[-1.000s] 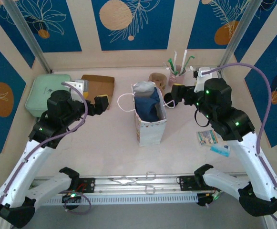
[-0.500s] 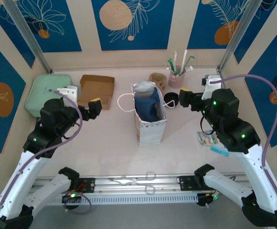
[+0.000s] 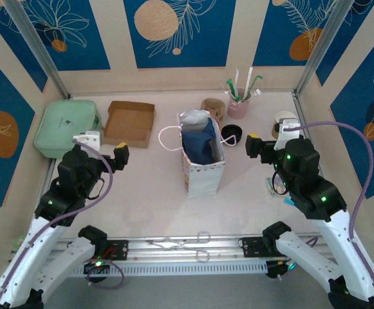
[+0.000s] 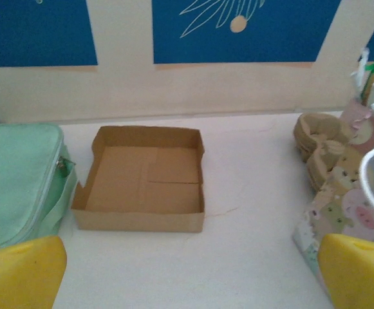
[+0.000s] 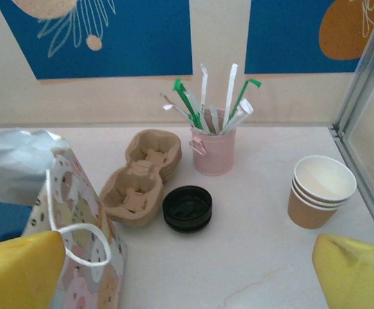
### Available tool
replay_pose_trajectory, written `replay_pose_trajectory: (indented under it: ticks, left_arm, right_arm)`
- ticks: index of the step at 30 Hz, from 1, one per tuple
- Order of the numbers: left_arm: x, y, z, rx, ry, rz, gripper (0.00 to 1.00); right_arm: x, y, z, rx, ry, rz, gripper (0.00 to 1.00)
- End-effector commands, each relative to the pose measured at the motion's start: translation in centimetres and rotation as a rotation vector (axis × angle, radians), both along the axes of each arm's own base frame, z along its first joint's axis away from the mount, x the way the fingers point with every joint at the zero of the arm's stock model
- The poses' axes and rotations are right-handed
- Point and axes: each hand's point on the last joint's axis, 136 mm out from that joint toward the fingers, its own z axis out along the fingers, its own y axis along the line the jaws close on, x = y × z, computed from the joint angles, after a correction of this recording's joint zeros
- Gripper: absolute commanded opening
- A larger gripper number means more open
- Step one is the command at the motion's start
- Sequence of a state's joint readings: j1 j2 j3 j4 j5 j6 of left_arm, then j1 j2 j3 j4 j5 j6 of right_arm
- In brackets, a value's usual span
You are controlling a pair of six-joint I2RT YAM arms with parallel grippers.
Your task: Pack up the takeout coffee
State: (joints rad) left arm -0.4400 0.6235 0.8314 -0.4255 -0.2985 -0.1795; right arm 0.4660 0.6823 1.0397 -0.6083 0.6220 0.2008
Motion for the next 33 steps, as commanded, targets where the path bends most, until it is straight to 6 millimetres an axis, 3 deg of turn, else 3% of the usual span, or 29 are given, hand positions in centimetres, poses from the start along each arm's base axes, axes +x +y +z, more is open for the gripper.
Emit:
replay_pose_trajectory:
  ticks: [1, 22, 33]
  left_arm:
    - [0.4, 1.5, 0.4, 0.020, -0.073, 0.078, 1.00]
    - [0.9, 4.1, -7.4, 0.168, -0.039, 0.217, 1.00]
    - [1.0, 5.4, -9.5, 0.222, -0.033, 0.293, 1.00]
  right_arm:
    - [0.2, -0.8, -0.7, -0.011, -0.017, -0.039, 0.99]
    - [1.1, -2.0, -12.9, -0.065, 0.096, -0.091, 0.99]
    - [0.8, -3.5, -16.4, -0.034, 0.149, -0.195, 0.99]
